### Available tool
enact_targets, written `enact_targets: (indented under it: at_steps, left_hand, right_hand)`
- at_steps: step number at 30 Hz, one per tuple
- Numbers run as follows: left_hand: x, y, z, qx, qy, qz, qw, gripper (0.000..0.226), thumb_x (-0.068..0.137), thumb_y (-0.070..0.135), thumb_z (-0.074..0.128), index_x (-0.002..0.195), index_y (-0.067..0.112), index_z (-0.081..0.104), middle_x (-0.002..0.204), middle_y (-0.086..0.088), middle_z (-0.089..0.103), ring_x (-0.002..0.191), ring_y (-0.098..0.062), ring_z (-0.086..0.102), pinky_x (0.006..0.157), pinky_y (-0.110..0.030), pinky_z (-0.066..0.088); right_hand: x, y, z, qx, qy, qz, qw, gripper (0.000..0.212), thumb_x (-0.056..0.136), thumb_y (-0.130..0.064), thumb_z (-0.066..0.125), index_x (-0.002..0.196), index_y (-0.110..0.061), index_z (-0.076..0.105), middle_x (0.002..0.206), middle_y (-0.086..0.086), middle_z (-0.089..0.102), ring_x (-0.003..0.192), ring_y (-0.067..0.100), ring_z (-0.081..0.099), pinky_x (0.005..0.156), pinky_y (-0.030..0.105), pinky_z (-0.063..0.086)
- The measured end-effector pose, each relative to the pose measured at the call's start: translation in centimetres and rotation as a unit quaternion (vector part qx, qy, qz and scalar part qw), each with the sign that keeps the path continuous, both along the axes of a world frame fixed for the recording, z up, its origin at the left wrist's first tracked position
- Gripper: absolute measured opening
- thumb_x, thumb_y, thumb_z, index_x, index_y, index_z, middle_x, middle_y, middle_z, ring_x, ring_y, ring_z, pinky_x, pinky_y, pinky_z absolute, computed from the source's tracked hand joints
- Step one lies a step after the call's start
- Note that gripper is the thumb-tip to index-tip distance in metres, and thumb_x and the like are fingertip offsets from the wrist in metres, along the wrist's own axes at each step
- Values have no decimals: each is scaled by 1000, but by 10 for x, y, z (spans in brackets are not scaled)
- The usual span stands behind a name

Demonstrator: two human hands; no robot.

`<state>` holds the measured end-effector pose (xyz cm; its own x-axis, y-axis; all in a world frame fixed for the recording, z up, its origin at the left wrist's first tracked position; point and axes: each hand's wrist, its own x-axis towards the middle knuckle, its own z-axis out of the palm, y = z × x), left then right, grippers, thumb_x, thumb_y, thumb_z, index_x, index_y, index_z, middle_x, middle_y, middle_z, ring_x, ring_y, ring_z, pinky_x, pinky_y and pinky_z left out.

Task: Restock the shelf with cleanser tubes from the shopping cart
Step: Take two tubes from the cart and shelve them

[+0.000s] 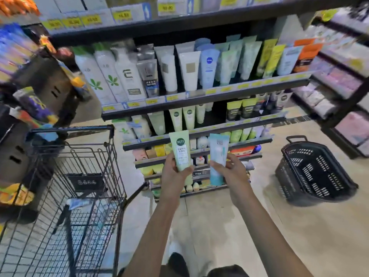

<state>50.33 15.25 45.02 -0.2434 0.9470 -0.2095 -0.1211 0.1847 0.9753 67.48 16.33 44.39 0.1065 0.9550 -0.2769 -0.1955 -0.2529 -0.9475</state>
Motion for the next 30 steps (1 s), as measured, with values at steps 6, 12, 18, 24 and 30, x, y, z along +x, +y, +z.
enact_targets:
  at_steps: [6, 12, 18, 24, 30]
  left_hand:
    - [44, 29, -10, -8, 31, -27, 999, 61, 84, 4, 83, 133, 27, 55, 121, 11, 71, 107, -4, 69, 76, -15, 56]
    - [78, 73, -29, -24, 29, -21, 999, 61, 83, 4, 83, 134, 20, 54, 119, 7, 72, 107, -7, 70, 91, -32, 59]
    - [106, 123, -44, -39, 48, 10, 998, 58, 84, 4, 82, 132, 24, 55, 113, 5, 72, 103, -12, 70, 85, -36, 61]
    - [125, 164, -62, -56, 88, 36, 994, 55, 85, 8, 81, 132, 24, 58, 114, 6, 71, 107, -13, 67, 87, -34, 58]
    - [135, 195, -72, -49, 125, 69, 989, 50, 85, 12, 81, 128, 25, 60, 115, 6, 71, 105, -13, 67, 89, -38, 59]
  right_hand:
    - [44, 18, -10, -17, -14, -15, 1000, 42, 82, -23, 87, 119, -25, 68, 103, 0, 79, 98, 23, 75, 88, 49, 58]
    - [80, 60, -20, -31, -27, -13, 999, 48, 80, -26, 88, 123, -24, 65, 105, 1, 78, 96, 24, 75, 73, 37, 57]
    - [108, 114, -19, -41, -21, 8, 999, 39, 84, -19, 85, 117, -24, 65, 111, 2, 77, 102, 27, 74, 80, 41, 58]
    - [128, 156, -17, -27, -32, 56, 998, 40, 85, -18, 84, 121, -19, 65, 105, 4, 78, 99, 33, 75, 85, 48, 61]
    - [138, 179, -18, -31, -19, 71, 997, 40, 86, -18, 82, 122, -22, 65, 106, 3, 79, 101, 34, 74, 78, 43, 61]
